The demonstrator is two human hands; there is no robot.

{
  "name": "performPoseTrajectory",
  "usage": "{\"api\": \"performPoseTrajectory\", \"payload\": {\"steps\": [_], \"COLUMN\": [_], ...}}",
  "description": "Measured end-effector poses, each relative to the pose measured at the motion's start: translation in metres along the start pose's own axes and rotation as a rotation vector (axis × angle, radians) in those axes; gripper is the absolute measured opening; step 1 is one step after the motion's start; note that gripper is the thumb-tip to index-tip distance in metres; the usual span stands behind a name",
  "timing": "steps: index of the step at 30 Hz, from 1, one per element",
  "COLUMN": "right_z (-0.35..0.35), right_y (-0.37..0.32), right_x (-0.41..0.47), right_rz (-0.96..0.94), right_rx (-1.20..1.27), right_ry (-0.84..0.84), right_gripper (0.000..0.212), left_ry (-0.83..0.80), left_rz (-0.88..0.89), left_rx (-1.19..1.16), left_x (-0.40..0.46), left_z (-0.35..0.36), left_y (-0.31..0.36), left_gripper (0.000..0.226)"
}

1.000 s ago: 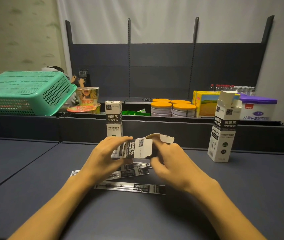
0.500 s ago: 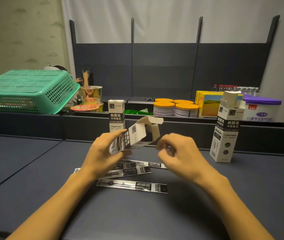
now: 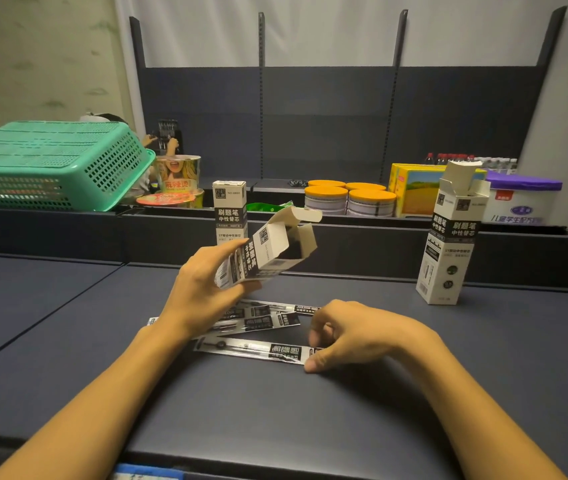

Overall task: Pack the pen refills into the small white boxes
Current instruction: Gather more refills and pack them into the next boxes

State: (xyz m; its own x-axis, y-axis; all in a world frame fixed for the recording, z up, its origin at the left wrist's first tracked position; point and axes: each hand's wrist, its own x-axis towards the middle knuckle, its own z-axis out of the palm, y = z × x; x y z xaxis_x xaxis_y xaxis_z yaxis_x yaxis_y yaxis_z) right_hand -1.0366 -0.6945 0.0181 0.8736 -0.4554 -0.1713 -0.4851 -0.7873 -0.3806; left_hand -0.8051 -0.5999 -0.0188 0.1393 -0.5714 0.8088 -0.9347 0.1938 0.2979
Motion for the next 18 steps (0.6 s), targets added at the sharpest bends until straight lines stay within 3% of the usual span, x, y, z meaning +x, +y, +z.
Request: {"api": "performPoseTrajectory", "payload": {"steps": [7, 13, 18], "right_z": [-0.005, -0.02, -0.032], "right_y": [-0.002, -0.014, -0.017], "right_x": [-0.004, -0.02, -0.03], "right_rz": [-0.099, -0.282, -0.372], "right_rx": [0.159, 0.82, 1.12], "right_ry": [0.12, 0.3, 0.395], "right_gripper": [0.013, 0.009, 0.018], "left_ry": [0.032, 0.046, 0.036], "left_rz": [0.003, -0.001, -0.012], "left_rx": [-0.007, -0.009, -0.018], "left_x": [0.001, 0.003, 0.003], "left_z": [0.001, 0.0, 0.001], "left_y": [0.0, -0.003, -0.004], "left_gripper": [0.069, 0.071, 0.072]}}
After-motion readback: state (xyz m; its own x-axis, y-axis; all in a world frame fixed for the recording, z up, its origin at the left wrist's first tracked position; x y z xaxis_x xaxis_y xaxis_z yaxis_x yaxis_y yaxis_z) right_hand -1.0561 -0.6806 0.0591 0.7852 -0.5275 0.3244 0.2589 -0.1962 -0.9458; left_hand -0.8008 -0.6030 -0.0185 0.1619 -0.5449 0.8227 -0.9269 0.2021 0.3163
